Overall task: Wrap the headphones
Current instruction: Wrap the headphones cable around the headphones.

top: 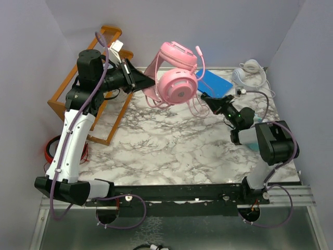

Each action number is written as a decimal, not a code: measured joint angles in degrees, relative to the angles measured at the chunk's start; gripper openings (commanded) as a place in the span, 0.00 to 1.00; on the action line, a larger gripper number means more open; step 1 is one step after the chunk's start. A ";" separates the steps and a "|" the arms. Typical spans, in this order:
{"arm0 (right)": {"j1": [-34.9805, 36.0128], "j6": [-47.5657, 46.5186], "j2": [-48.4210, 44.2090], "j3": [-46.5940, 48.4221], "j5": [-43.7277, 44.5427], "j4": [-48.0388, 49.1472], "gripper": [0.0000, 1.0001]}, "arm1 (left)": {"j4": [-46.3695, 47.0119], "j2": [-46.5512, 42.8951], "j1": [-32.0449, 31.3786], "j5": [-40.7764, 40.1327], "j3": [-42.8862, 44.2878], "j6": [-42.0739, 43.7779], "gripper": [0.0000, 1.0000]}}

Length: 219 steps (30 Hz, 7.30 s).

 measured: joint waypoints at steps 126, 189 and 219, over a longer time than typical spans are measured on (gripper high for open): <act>35.76 3.10 -27.67 12.20 -16.17 -22.27 0.25 | -7.48 2.38 -8.72 -59.87 3.82 19.71 0.00; 29.33 -27.41 -8.61 24.33 4.24 -30.99 0.96 | -7.78 -4.15 -15.91 -60.06 17.64 17.22 0.00; 38.86 -7.48 -20.04 12.57 -4.87 -20.94 0.22 | -0.39 1.60 -15.96 -70.86 -3.43 15.21 0.00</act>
